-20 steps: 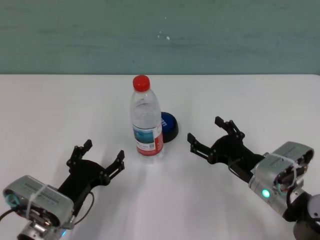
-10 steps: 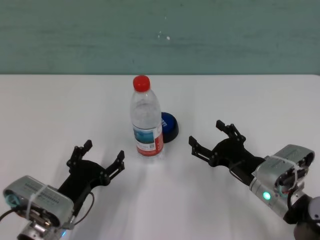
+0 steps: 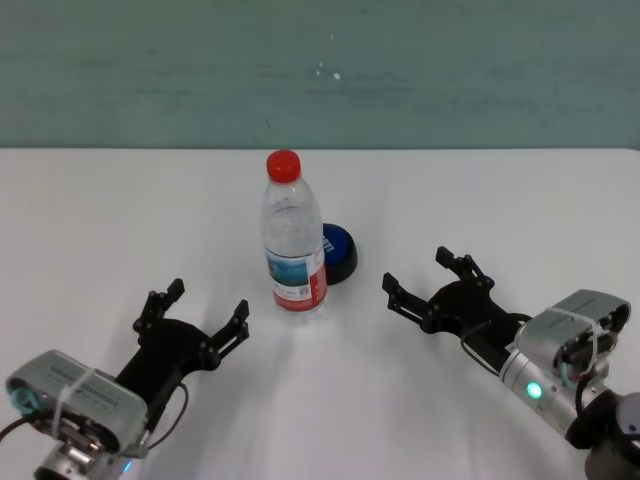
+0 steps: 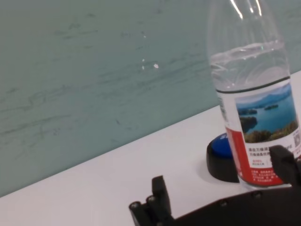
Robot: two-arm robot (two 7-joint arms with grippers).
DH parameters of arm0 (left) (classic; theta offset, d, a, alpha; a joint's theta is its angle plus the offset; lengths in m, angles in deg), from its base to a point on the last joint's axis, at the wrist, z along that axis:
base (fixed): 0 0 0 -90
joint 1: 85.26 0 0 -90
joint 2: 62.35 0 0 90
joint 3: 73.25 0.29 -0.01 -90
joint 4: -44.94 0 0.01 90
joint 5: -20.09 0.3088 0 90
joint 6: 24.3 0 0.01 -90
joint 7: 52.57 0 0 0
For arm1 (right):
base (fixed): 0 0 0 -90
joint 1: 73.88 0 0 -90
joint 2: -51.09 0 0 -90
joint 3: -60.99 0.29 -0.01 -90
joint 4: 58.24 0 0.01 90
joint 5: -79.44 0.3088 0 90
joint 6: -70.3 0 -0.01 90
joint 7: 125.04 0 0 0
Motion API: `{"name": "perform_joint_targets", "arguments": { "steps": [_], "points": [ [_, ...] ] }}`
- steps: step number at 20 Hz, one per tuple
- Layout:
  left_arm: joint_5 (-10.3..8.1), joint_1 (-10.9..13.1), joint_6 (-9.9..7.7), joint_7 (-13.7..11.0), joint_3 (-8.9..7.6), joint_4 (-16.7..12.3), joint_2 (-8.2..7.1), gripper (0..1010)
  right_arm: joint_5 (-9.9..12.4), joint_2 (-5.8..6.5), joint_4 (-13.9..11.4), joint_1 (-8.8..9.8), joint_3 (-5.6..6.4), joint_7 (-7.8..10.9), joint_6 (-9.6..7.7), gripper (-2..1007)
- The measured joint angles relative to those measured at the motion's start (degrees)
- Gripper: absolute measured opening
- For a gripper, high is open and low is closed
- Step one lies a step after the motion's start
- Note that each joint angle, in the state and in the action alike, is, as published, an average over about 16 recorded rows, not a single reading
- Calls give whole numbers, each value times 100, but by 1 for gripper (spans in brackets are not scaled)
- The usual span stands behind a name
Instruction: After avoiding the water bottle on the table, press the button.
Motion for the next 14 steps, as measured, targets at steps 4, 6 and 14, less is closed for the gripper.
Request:
{"name": "perform_joint_targets", "arguments": {
  "steps": [4,6,14],
  "points": [
    [0,0,0,0,0,0,0,1000,-22,-5,103,-86,-42,-35,-75,1004],
    [0,0,0,0,0,0,0,1000,-55,-7,169,-147,-77,-45,-119,1004],
    [0,0,0,0,0,0,0,1000,-227,-14,425,-404,-234,-26,-251,1004]
  ]
}}
